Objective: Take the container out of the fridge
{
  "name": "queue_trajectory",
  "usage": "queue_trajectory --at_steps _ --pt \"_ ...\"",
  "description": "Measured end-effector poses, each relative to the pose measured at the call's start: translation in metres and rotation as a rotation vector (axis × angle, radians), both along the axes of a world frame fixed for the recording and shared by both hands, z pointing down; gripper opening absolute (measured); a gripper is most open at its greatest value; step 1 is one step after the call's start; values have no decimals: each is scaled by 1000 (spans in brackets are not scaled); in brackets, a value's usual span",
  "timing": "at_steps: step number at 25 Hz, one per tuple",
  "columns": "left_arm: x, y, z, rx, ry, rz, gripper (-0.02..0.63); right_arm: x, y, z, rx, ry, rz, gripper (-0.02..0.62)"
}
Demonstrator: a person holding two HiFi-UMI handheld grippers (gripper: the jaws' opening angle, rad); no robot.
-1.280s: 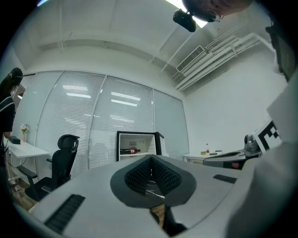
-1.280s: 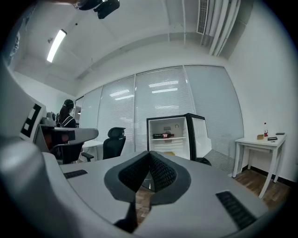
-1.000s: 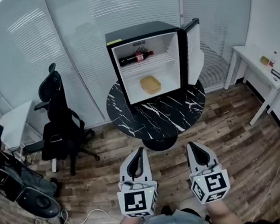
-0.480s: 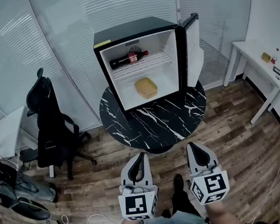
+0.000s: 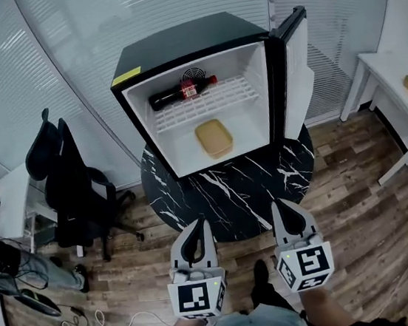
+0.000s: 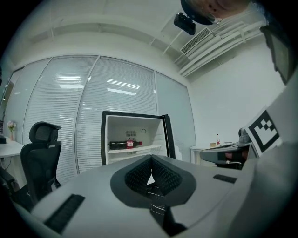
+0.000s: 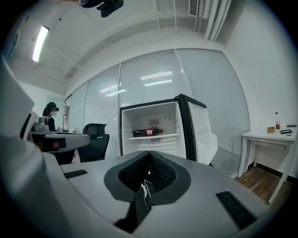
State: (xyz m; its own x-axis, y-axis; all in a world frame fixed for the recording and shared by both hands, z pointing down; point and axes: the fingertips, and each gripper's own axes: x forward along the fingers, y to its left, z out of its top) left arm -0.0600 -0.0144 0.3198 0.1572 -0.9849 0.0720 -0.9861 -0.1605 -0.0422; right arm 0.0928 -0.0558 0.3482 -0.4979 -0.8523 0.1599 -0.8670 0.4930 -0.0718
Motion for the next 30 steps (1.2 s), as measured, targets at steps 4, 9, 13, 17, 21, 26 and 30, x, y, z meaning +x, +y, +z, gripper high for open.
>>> queue_trajectory --at_steps 4,9,13,17,21,26,30 --pt "2 -43 -4 -4 -9 -40 14 -2 -51 -5 0 -7 -42 15" --pt "0 -82 -13 22 -12 -90 14 -9 -102 -20 33 -15 -85 15" --pt "-3 -100 -20 48 0 -120 14 -16 -131 -33 68 -18 -107 15" --pt "-10 -106 -20 54 2 -160 14 -24 -146 -42 96 -14 -134 15" --pt "-17 -115 -15 50 13 -190 14 -28 -159 -38 97 6 -160 15" --pt "-29 -133 -4 35 19 -211 14 -35 -180 -29 70 21 -153 15" --pt "-34 -152 4 30 23 -203 14 -46 -201 -13 54 41 -166 15"
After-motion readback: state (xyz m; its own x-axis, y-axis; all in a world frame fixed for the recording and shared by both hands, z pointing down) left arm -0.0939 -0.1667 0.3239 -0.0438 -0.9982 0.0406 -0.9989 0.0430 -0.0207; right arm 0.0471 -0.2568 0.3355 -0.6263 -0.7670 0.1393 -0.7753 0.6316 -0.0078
